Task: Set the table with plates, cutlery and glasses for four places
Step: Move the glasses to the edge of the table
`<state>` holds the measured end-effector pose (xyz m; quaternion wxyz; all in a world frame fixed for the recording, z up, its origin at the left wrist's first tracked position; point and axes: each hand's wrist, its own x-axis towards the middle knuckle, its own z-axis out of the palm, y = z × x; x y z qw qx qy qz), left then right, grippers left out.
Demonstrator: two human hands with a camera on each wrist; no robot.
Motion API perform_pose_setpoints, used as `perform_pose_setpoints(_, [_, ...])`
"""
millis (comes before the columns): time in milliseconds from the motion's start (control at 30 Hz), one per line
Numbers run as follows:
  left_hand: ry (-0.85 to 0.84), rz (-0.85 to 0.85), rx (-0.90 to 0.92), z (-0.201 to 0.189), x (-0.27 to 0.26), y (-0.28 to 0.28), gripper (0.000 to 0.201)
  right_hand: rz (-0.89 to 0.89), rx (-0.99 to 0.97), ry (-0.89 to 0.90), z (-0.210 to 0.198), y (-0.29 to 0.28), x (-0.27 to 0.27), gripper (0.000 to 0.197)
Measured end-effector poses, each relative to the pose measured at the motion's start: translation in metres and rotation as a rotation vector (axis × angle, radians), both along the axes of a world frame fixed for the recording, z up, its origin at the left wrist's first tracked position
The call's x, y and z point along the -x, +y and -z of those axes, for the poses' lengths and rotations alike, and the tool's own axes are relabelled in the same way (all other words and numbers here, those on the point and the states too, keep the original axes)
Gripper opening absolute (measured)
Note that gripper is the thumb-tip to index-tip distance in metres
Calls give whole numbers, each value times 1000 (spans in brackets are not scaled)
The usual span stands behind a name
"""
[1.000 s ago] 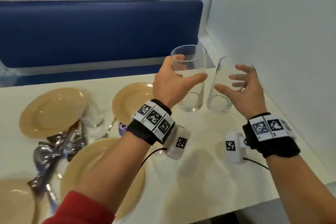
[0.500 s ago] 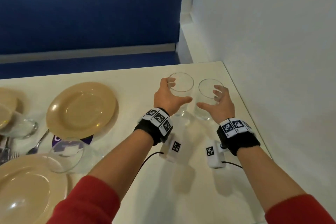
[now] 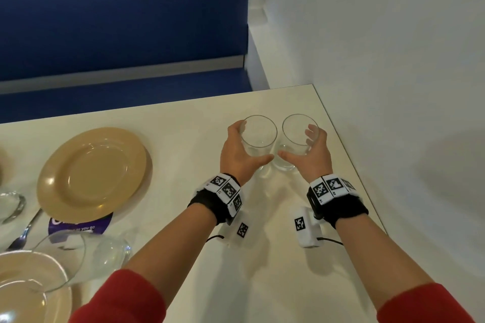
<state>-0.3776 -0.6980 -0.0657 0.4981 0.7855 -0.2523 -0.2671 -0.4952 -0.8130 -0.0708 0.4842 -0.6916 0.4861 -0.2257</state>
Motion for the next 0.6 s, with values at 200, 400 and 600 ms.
perform_pose_setpoints(200, [-27,-3,-20,4,-6,-3,86,19,103,44,3,-15,1,77])
perform_pose_setpoints(400, [-34,9,-12,0,-6,-29,83,12,78,48,3,-38,-8,80])
perform_pose_setpoints(600, [-37,1,-58,0,-3,-38,87,14,69,56,4,-42,-15,84])
